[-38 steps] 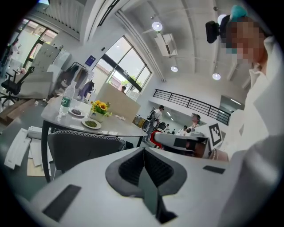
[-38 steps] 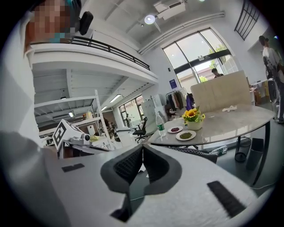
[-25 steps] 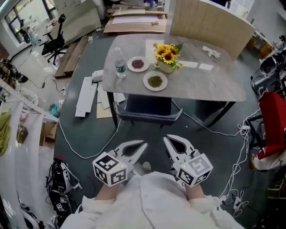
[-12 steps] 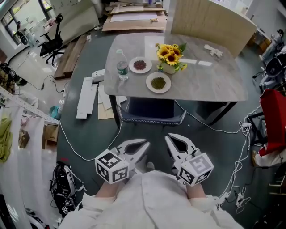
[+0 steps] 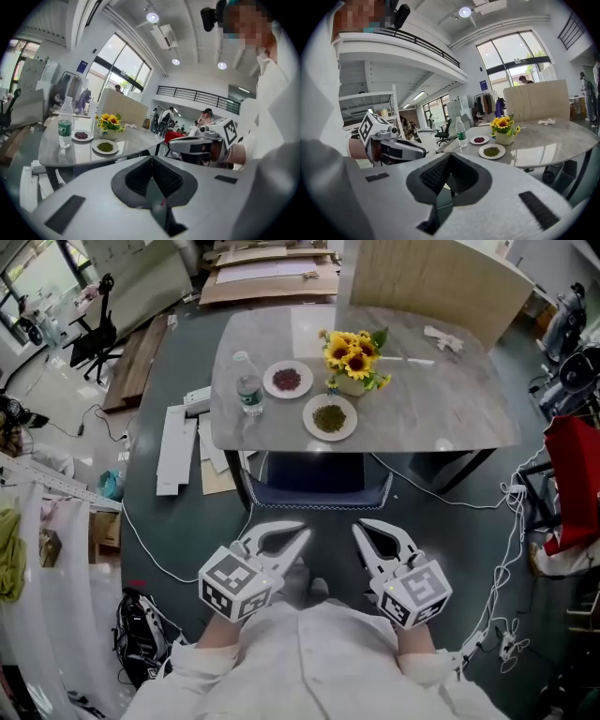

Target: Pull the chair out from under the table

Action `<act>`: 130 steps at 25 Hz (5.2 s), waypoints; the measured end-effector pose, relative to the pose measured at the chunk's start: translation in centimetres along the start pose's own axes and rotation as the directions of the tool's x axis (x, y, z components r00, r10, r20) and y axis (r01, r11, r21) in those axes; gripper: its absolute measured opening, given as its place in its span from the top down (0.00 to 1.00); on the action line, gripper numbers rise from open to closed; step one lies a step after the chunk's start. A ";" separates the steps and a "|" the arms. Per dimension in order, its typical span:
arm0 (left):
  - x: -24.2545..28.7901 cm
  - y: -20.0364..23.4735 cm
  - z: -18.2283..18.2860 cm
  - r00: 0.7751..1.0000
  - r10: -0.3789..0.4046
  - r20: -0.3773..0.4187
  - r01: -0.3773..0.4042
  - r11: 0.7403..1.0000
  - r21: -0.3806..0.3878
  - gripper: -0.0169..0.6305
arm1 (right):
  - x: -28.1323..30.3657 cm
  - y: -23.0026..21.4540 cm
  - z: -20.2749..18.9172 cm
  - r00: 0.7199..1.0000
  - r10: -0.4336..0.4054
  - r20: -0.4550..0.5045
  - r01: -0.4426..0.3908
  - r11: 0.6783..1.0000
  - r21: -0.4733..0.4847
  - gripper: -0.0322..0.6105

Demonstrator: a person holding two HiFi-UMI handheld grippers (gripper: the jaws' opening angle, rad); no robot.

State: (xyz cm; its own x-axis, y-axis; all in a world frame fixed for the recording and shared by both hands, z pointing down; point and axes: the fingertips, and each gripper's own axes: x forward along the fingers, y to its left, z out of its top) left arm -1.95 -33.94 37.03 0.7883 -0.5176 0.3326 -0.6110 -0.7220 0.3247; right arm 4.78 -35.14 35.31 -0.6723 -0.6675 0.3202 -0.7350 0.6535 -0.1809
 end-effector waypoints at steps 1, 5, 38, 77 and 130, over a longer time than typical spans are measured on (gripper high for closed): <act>0.2 0.5 -0.2 1.000 0.014 -0.020 -0.013 0.999 0.033 0.95 | 0.3 -0.3 0.0 1.000 -0.003 -0.002 0.003 1.000 -0.001 0.95; 0.7 2.4 -1.5 0.993 0.075 -0.094 -0.059 0.985 0.162 0.95 | 1.5 -0.8 -0.4 0.999 -0.015 -0.030 0.013 0.999 -0.047 0.95; 5.5 7.7 -5.8 0.918 0.100 -0.383 0.060 0.921 0.385 0.70 | 7.3 -3.1 -5.5 0.937 -0.022 -0.348 -0.110 0.929 -0.353 0.72; 8.7 11.7 -11.7 0.755 0.240 -0.610 0.264 0.740 0.619 0.56 | 12.1 -5.4 -14.4 0.737 -0.148 -0.660 -0.442 0.633 -0.636 0.56; 9.0 10.7 -14.2 0.753 0.265 -0.603 0.272 0.709 0.651 0.79 | 11.4 -4.5 -16.5 0.726 -0.104 -0.680 -0.463 0.657 -0.595 0.79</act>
State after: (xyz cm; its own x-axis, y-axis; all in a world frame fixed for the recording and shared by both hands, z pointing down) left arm -2.43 -39.78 56.03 0.3879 -0.3040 0.8701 -0.1715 -0.9514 -0.2559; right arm 1.87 -39.82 55.16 -0.3511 -0.3099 0.8836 -0.1189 0.9508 0.2862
